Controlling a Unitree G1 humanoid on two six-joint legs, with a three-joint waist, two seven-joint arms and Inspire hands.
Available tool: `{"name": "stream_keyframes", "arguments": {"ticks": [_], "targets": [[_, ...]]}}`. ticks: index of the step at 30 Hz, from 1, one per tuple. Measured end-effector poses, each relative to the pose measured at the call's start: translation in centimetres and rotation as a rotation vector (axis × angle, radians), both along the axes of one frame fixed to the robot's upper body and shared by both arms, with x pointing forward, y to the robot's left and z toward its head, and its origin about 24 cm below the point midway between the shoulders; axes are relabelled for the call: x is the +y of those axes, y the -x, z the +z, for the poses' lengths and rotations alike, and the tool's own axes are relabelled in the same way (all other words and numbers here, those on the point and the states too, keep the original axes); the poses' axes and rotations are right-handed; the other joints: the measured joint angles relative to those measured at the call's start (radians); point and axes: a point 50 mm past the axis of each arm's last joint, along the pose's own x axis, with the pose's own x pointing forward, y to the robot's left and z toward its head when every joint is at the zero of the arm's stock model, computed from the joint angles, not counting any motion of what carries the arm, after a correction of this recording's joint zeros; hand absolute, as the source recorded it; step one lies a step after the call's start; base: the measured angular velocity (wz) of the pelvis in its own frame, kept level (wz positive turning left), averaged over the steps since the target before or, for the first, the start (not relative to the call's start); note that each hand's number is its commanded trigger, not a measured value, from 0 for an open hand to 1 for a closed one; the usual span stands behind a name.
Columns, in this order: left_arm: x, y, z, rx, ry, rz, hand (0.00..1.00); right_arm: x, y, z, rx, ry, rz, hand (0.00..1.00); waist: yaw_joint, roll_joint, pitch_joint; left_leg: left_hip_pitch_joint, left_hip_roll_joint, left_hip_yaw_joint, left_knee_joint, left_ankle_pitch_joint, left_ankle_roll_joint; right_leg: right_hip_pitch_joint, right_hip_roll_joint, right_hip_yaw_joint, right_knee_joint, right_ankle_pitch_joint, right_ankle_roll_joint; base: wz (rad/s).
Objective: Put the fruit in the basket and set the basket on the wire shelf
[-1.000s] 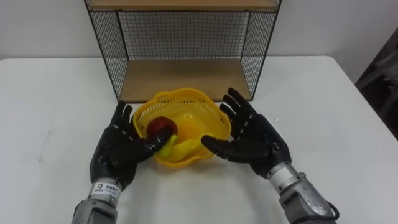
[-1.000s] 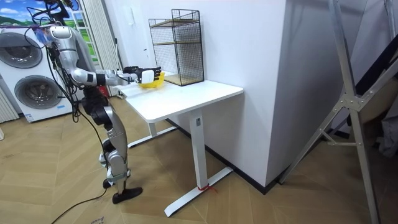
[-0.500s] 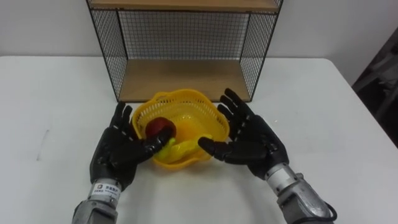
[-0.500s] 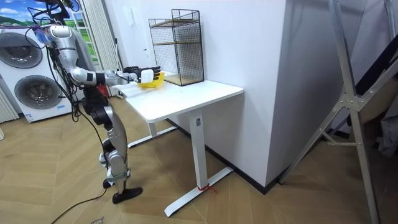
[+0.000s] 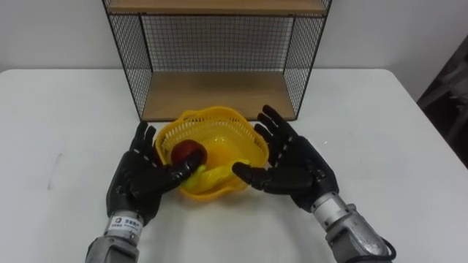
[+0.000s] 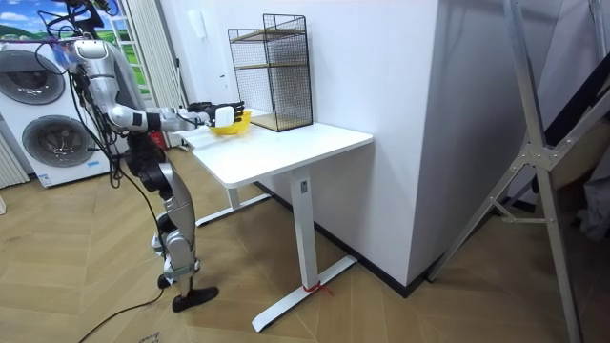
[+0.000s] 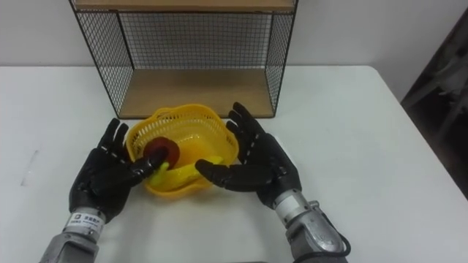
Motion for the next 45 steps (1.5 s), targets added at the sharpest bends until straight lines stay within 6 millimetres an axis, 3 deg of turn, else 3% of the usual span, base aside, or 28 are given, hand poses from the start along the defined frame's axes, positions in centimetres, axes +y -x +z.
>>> {"name": "stream_keyframes", "arguments": {"ticks": [8,20,27,37,45], "targets": [[-0.2,0.0,-0.1,0.013,0.002,0.036,0.00,0.5,0.1,0.0,0.005,-0.027,0.007,0.00,-0.002,0.002,0.0024,0.010,0.000,0.004,-0.003,0.000,0.000,0.004,0.002,0.018,0.003,0.000,0.000,-0.03],[-0.9,-0.6,0.4,-0.003,-0.028,0.072,0.00,1.0,-0.1,0.3,-0.019,-0.037,-0.010,0.00,-0.002,0.004,0.0155,-0.017,-0.003,0.004,0.001,0.000,0.000,-0.026,0.000,0.016,0.019,0.000,0.000,0.00],[-1.1,-1.2,0.8,-0.009,-0.025,0.094,0.00,1.3,-0.2,0.6,-0.030,-0.052,-0.035,0.00,-0.005,-0.005,0.0106,-0.029,-0.004,0.002,0.015,0.000,0.000,-0.036,-0.002,0.015,0.023,0.000,0.000,0.00],[-1.5,-1.6,1.1,-0.020,-0.011,0.097,0.00,1.4,-0.5,1.6,-0.061,-0.058,-0.061,0.00,-0.007,-0.007,0.0095,-0.020,-0.003,0.003,0.018,-0.001,-0.001,-0.022,-0.002,0.013,0.023,0.000,0.000,0.00],[-2.1,-3.2,3.1,-0.097,0.007,0.104,0.00,1.4,-0.8,3.1,-0.115,-0.071,-0.098,0.00,-0.012,0.015,0.0068,-0.005,-0.002,0.003,0.025,-0.002,-0.002,-0.010,0.000,0.017,0.034,0.001,-0.002,0.00]]}}
